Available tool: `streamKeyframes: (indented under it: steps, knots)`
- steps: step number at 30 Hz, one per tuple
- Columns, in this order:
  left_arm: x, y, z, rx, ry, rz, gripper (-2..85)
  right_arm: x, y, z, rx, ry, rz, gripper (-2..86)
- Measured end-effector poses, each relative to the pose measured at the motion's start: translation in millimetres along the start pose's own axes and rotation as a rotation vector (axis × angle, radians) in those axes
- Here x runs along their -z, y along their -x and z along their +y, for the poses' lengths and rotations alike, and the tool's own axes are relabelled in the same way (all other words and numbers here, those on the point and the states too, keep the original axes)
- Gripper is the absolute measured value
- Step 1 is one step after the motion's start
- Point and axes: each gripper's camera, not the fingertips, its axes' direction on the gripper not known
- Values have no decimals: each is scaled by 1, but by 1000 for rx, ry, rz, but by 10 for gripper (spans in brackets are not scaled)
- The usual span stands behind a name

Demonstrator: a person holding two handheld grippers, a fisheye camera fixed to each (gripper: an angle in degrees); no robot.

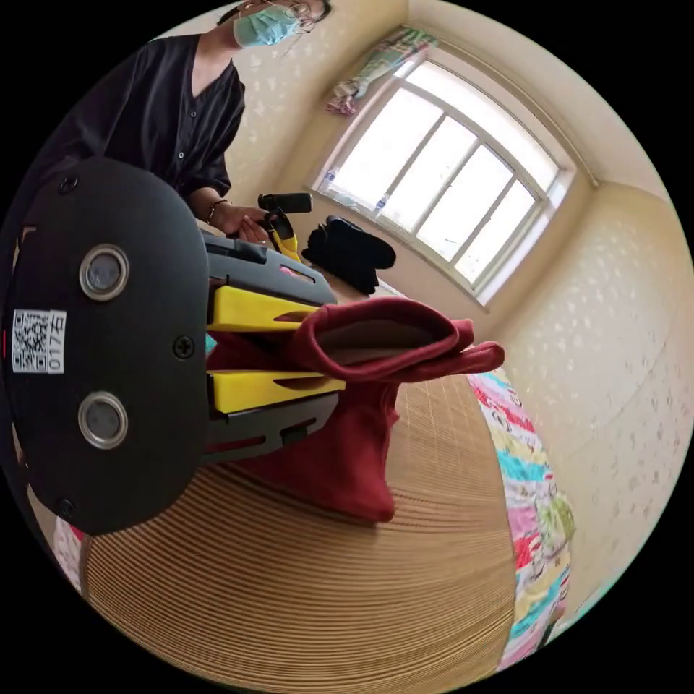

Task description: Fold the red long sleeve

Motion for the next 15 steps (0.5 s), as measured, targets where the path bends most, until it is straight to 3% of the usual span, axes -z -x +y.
streamKeyframes:
  steps: [2,6,11,15]
  knots:
    - [-22,5,-16,6,71,17,151,29,-57,36,-170,-25,81,94]
    - [-66,22,-46,32,220,8,174,59,-92,83,-330,-5,136,111]
    - [-93,58,-61,126,353,173,180,121,-62,160,-435,-168,-31,159]
    - [-90,85,-47,208,408,277,115,123,-46,211,-532,-181,-246,197]
